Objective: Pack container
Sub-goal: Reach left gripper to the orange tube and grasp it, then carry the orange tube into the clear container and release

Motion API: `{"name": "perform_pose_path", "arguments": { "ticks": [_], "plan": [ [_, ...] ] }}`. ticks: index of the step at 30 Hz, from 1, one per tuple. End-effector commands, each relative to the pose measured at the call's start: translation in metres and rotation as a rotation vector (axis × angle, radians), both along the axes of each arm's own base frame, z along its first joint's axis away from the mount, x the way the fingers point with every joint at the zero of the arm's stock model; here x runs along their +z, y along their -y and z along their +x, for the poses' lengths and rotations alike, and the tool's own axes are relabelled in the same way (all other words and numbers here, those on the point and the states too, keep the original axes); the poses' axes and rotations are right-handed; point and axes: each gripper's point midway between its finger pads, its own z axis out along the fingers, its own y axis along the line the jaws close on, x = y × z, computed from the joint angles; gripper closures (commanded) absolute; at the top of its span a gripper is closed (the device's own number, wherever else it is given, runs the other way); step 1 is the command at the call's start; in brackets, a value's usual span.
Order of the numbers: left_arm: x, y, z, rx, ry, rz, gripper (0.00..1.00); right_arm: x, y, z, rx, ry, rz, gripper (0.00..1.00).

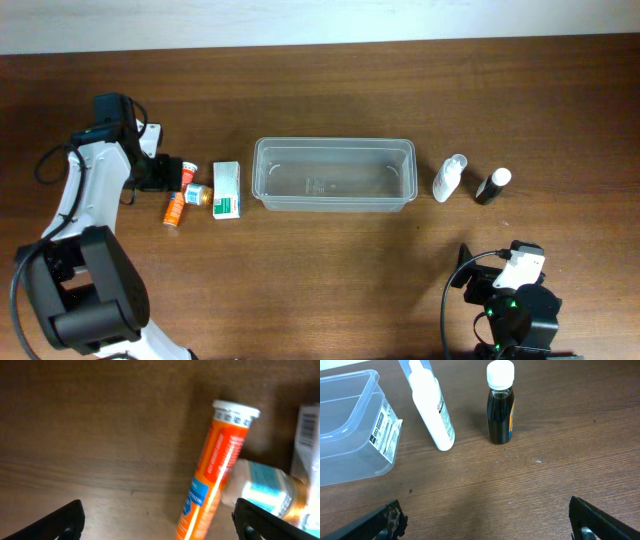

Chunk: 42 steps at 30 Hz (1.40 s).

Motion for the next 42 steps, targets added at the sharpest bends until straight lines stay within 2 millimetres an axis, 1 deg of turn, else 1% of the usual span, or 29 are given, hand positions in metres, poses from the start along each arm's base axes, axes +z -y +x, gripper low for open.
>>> {"name": "perform_pose_path", "arguments": {
  "ticks": [1, 2, 6, 10, 11, 15, 18, 19, 21, 22, 25, 26, 29, 31, 35, 39, 41, 42],
  "plan": [
    [-0.009, -0.003, 0.007, -0.065, -0.010, 0.014, 0.07, 0.000, -0.003, 0.001, 0.018, 0.008, 0.001, 0.02],
    [-0.014, 0.001, 0.007, -0.077, -0.023, -0.002, 0.08, 0.000, -0.003, 0.001, 0.018, 0.008, 0.001, 0.02],
    [-0.031, 0.003, 0.002, -0.086, -0.076, -0.018, 0.08, 0.000, -0.003, 0.001, 0.018, 0.008, 0.001, 0.02],
    [-0.043, 0.005, -0.002, -0.092, -0.111, -0.031, 0.09, 0.000, -0.003, 0.001, 0.018, 0.008, 0.001, 0.02],
    [-0.043, 0.008, -0.003, -0.108, -0.116, -0.039, 0.10, 0.000, -0.003, 0.001, 0.018, 0.008, 0.001, 0.02],
    [-0.044, 0.018, -0.001, -0.173, -0.121, -0.040, 0.11, 0.000, -0.003, 0.001, 0.018, 0.008, 0.001, 0.02],
    [-0.045, 0.020, -0.001, -0.198, -0.124, -0.033, 0.11, 0.000, -0.003, 0.001, 0.018, 0.008, 0.001, 0.02],
    [-0.044, 0.019, 0.000, -0.199, -0.122, -0.032, 0.19, 0.000, -0.003, 0.001, 0.018, 0.008, 0.001, 0.02],
    [-0.045, 0.019, 0.002, -0.199, -0.115, -0.030, 0.27, 0.000, -0.003, 0.001, 0.018, 0.008, 0.001, 0.02],
    [-0.045, 0.019, 0.003, -0.199, -0.110, -0.029, 0.28, 0.000, -0.003, 0.001, 0.018, 0.008, 0.001, 0.02],
    [-0.048, 0.019, 0.004, -0.199, -0.111, -0.030, 0.27, 0.000, -0.003, 0.001, 0.018, 0.008, 0.001, 0.02],
    [-0.052, 0.019, 0.003, -0.199, -0.121, -0.032, 0.24, 0.000, -0.003, 0.001, 0.018, 0.008, 0.001, 0.02],
    [-0.062, 0.019, 0.001, -0.199, -0.144, -0.039, 0.24, 0.000, -0.003, 0.001, 0.018, 0.008, 0.001, 0.02],
    [-0.068, 0.019, -0.001, -0.211, -0.161, -0.041, 0.35, 0.000, -0.003, 0.001, 0.018, 0.008, 0.001, 0.02],
    [-0.069, 0.016, -0.002, -0.217, -0.170, -0.021, 0.67, 0.000, -0.003, 0.001, 0.018, 0.008, 0.001, 0.02],
    [-0.068, 0.011, -0.002, -0.211, -0.178, 0.007, 0.80, 0.000, -0.003, 0.001, 0.018, 0.008, 0.001, 0.01],
    [-0.068, 0.010, -0.002, -0.211, -0.178, 0.011, 0.82, 0.000, -0.003, 0.001, 0.018, 0.008, 0.001, 0.02],
    [-0.066, 0.010, 0.000, -0.211, -0.172, 0.012, 0.87, 0.000, -0.003, 0.001, 0.018, 0.008, 0.001, 0.02]
  ]
}}
